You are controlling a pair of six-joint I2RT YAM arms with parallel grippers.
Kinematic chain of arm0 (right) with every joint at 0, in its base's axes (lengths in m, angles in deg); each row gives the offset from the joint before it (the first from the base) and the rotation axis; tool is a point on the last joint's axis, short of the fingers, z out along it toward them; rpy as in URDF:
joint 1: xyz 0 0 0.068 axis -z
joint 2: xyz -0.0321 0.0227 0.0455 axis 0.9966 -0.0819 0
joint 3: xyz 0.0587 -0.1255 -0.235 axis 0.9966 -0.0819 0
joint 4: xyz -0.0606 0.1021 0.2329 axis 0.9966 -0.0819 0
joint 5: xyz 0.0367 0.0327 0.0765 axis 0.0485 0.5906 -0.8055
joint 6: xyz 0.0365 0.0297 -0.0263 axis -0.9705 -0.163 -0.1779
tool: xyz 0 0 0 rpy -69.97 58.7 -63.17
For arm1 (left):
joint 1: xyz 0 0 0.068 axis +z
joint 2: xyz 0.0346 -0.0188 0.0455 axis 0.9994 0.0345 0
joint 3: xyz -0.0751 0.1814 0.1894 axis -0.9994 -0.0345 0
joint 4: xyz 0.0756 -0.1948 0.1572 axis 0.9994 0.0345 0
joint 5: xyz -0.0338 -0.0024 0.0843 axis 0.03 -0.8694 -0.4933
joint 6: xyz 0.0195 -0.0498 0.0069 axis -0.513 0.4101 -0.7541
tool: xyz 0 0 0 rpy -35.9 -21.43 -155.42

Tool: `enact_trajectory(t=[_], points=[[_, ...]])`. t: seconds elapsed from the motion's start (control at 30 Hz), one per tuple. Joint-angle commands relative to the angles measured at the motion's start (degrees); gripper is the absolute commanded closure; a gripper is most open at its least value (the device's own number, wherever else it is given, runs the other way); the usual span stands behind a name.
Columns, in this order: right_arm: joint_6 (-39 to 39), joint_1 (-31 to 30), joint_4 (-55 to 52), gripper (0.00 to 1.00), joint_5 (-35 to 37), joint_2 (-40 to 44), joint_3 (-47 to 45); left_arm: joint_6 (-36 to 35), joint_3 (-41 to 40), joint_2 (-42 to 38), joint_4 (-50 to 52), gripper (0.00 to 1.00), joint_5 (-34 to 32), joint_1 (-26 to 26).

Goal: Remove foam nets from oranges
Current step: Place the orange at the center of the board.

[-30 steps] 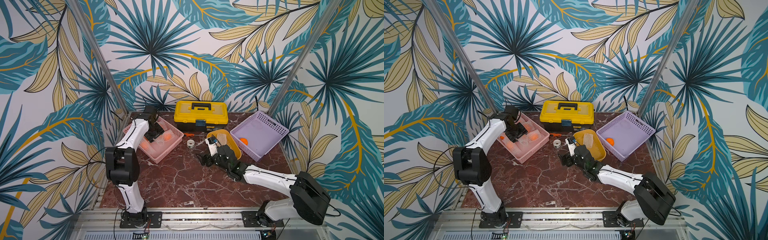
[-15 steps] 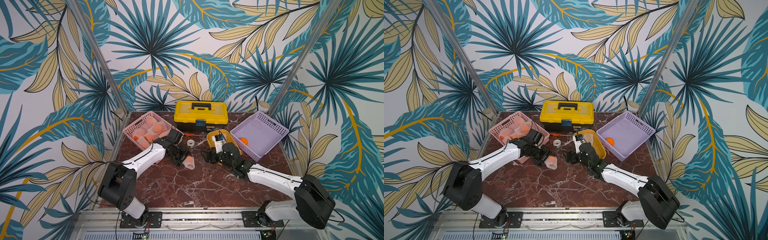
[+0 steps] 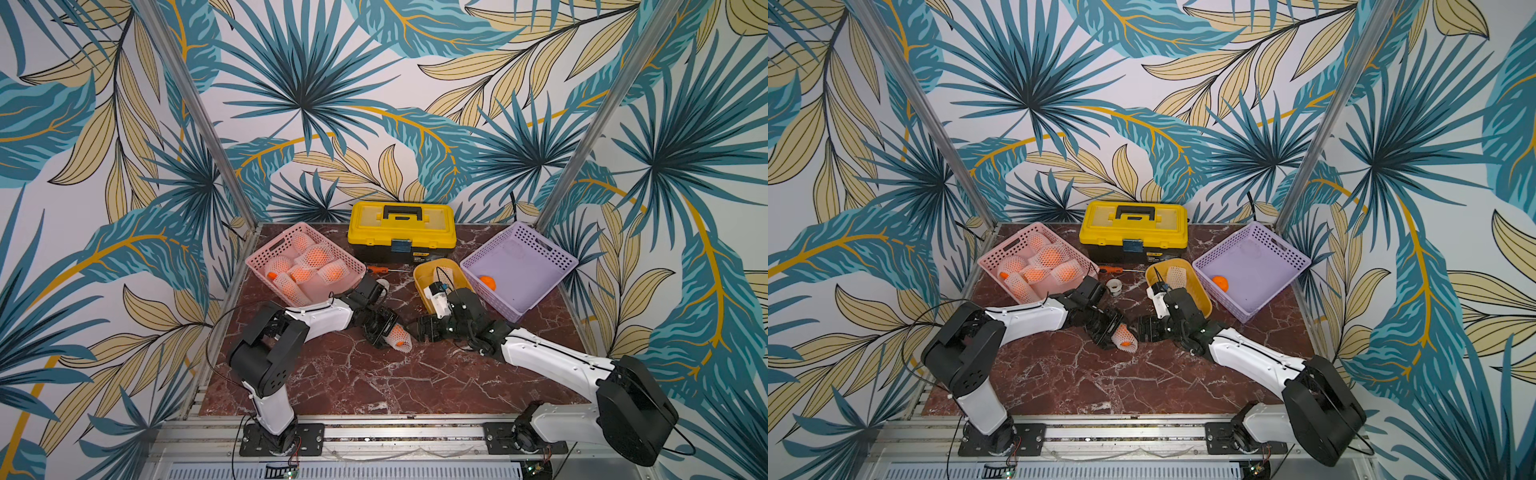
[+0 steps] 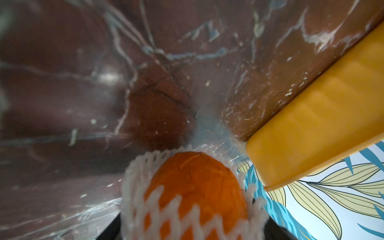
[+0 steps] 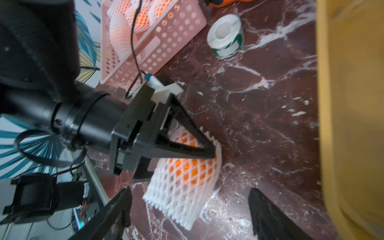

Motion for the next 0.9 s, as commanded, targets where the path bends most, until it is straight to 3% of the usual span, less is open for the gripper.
enact_trajectory(t=[0.0,0.2,0.53,0.63,0.87], points=[[0.3,-1.6,1.6,0.09,-4.9,-2.1,-0.9,1.7,-0.1,0.7,-4.3,0.28,1.7,-0.1],[-0.7,-2.5,-0.4,0.13,5.1,-3.6,0.2,2.9,0.1,2.5,-6.1,0.28,2.9,0.0],[3.4,-8.0,0.0,0.15,10.3,-4.9,0.5,3.6,1.5,2.9,-6.6,0.28,3.0,0.5],[3.2,-8.9,-1.4,0.16,14.9,-5.8,1.0,3.6,1.8,3.0,-6.6,0.28,3.0,0.7],[1.2,-10.6,-0.5,0.37,22.4,-9.5,2.7,3.7,2.2,2.8,-6.6,0.28,2.9,0.8]])
